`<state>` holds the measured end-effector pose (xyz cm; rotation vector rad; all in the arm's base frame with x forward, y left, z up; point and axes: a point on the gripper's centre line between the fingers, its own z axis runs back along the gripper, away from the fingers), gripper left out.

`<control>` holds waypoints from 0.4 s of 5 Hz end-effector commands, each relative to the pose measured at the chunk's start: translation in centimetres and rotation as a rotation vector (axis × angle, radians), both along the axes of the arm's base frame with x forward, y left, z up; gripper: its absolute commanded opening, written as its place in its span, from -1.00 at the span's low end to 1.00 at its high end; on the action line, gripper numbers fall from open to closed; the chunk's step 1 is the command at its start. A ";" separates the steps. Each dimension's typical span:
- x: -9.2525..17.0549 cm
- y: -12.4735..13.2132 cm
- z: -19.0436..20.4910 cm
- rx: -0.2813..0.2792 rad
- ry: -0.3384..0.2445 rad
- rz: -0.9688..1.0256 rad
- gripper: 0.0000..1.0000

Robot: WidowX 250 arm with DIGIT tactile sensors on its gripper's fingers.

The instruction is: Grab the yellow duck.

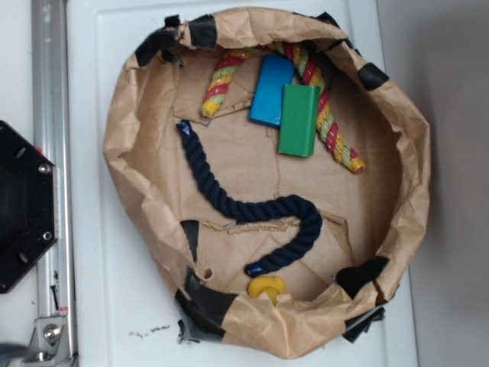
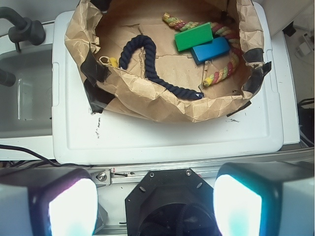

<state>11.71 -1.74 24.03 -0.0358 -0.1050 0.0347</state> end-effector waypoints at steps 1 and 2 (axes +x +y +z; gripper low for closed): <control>0.0 0.0 0.0 0.000 0.000 0.000 1.00; 3.3 0.2 -1.3 -0.022 -0.015 0.188 1.00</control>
